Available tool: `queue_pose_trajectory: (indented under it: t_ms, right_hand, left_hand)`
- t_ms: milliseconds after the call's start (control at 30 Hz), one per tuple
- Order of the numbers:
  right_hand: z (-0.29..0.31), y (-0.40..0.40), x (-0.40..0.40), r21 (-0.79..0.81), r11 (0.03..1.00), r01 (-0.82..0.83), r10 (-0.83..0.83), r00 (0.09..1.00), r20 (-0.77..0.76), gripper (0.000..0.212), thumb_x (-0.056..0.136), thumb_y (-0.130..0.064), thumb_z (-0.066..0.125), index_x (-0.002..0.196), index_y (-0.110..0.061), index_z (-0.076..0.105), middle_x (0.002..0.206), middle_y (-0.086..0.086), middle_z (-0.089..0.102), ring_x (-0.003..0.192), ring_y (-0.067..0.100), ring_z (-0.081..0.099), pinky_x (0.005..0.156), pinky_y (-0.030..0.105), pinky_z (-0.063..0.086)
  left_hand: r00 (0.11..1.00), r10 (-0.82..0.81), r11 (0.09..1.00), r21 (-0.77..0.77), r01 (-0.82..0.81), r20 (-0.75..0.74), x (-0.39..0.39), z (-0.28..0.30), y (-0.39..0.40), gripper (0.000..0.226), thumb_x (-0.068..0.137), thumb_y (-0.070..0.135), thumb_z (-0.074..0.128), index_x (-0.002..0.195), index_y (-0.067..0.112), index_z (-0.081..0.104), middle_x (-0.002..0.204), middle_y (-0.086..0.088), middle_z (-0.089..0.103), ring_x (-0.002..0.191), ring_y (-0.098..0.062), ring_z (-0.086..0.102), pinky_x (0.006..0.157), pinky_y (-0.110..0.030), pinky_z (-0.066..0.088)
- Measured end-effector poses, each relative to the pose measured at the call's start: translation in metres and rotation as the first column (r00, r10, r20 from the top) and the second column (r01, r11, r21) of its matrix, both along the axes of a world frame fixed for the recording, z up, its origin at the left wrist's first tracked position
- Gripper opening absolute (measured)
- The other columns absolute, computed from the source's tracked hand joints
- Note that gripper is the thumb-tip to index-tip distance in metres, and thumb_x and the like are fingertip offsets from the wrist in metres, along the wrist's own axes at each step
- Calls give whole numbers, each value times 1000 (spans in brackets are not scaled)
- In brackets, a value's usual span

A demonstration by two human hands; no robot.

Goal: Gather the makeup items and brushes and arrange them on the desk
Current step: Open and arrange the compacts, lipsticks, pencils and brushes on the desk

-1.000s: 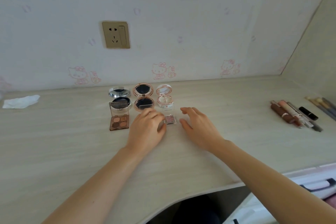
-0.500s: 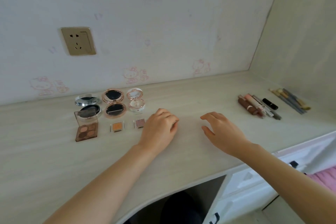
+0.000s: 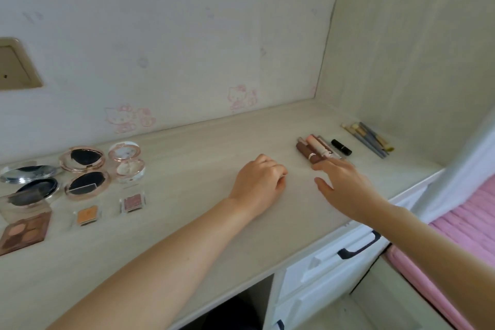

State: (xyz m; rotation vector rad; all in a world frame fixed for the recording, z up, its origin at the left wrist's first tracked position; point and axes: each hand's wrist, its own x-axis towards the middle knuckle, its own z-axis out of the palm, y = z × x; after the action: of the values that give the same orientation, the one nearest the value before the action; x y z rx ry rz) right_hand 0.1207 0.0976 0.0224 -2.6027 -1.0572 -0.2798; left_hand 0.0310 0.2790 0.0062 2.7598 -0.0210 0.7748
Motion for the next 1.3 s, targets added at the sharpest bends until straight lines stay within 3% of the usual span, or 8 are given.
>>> queue_pose_trajectory:
  t_ms: [200, 400, 633, 767, 1000, 1100, 1233, 1300]
  right_hand:
    - [2, -12, 41, -2, 1000, 25, -25, 1000, 2, 20, 90, -19, 55, 107, -12, 63, 103, 7, 61, 103, 29, 52, 81, 32, 41]
    - [3, -14, 63, -17, 997, 76, -76, 997, 6, 27, 96, -29, 48, 114, -15, 62, 111, 4, 61, 109, 25, 50, 85, 36, 45]
    - [-5, -2, 67, 4, 999, 42, -42, 998, 40, 26, 90, -36, 58, 104, -16, 66, 112, 3, 59, 113, 26, 44, 94, 33, 39]
    - [-7, 6, 64, 5, 999, 41, -41, 996, 79, 24, 89, -35, 60, 104, -16, 65, 115, 1, 59, 117, 25, 41, 96, 32, 37]
    - [-10, 11, 60, 19, 997, 73, -74, 995, 64, 22, 89, -28, 63, 107, -15, 64, 116, 1, 59, 118, 24, 40, 94, 34, 41]
    - [-11, 10, 57, 56, 996, 75, -79, 995, 66, 20, 88, -25, 64, 105, -13, 66, 115, 0, 60, 118, 24, 39, 93, 33, 40]
    - [-9, 9, 48, 196, 979, 58, -76, 994, 84, 18, 86, -21, 68, 102, -14, 70, 107, -1, 64, 107, 22, 45, 80, 21, 32]
    - [-6, 11, 41, 294, 953, 72, -79, 997, 11, 13, 84, -20, 70, 97, -16, 71, 93, -7, 64, 95, 10, 49, 71, 14, 29]
  left_hand:
    - [997, 27, 1000, -10, -28, -70, 56, 13, -6, 22, 90, 23, 51, 100, 19, 70, 103, -1, 69, 109, -22, 51, 79, -33, 47]
    - [973, 110, 987, -92, -130, -202, 101, 21, -5, 23, 91, 29, 49, 105, 26, 67, 107, -5, 65, 109, -26, 53, 83, -36, 47]
    - [935, 201, 965, -108, -241, -291, 125, 18, -9, 34, 93, 35, 47, 109, 10, 64, 113, -9, 62, 117, -30, 44, 83, -40, 44]
    - [913, 204, 946, -167, -276, -354, 128, 13, -10, 35, 94, 39, 45, 81, 9, 59, 100, -12, 62, 112, -32, 44, 74, -37, 39]
    - [907, 210, 881, -332, -337, -364, 126, 11, -14, 32, 93, 37, 49, 75, 11, 56, 95, -14, 64, 111, -31, 43, 83, -41, 45]
    - [923, 208, 804, -481, -351, -325, 124, 10, -17, 29, 90, 38, 52, 87, 10, 59, 97, -8, 64, 111, -28, 44, 85, -39, 44]
    - [961, 174, 561, -780, -278, -217, 113, 13, -23, 24, 88, 34, 60, 101, 16, 54, 85, 8, 56, 98, -20, 52, 73, -28, 38]
    - [967, 184, 441, -864, -243, -178, 105, 18, -27, 26, 86, 34, 62, 103, 18, 52, 80, 15, 52, 87, -15, 54, 65, -23, 36]
